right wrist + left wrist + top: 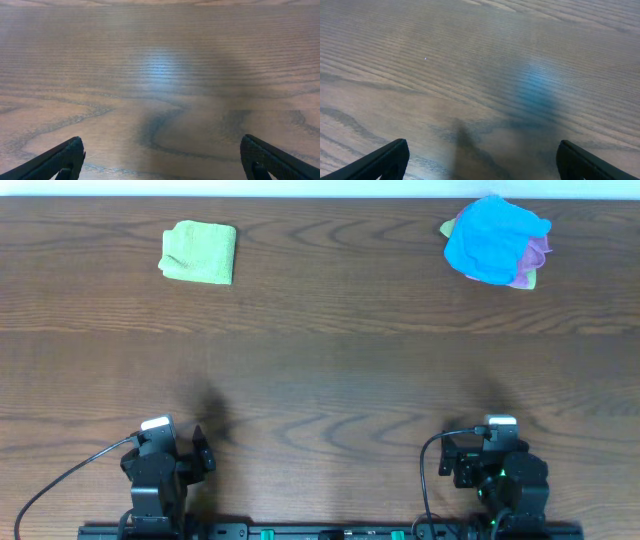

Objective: Fold the cloth

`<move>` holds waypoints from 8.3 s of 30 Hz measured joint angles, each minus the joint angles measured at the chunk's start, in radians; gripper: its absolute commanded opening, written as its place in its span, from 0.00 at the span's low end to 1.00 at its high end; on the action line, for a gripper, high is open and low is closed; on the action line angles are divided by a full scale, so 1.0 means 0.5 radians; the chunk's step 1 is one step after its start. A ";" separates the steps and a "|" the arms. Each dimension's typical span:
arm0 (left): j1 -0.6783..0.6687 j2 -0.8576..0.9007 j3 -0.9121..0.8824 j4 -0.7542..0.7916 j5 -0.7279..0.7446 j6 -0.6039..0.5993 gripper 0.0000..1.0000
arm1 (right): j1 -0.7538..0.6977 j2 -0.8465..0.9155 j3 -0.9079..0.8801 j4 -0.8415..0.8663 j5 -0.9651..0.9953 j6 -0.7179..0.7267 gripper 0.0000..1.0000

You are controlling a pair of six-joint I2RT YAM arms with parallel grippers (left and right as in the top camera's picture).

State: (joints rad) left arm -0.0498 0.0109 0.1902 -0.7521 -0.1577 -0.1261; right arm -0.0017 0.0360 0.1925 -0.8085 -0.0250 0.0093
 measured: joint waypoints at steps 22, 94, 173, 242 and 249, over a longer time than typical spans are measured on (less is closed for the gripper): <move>0.000 -0.002 -0.002 0.002 -0.001 0.000 0.95 | -0.158 0.870 0.725 0.015 -0.002 0.141 0.99; 0.000 -0.002 -0.002 0.002 -0.001 0.000 0.95 | -0.297 4.405 3.043 1.179 -0.179 0.268 0.82; 0.000 -0.002 -0.002 0.002 -0.001 0.000 0.95 | 1.416 3.082 3.082 -0.417 -0.517 0.318 0.01; 0.000 1.924 1.134 0.354 1.413 -0.822 0.95 | 1.176 4.181 3.079 -0.357 -0.376 0.458 0.89; 0.034 1.941 1.134 0.414 1.507 -0.969 0.95 | 1.224 4.226 3.079 -0.288 -0.306 0.495 0.86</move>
State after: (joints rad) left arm -0.0326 0.9813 0.7570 -0.5453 0.5957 -0.6106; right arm 0.6102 2.1490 1.7317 -0.9527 -0.1780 0.2569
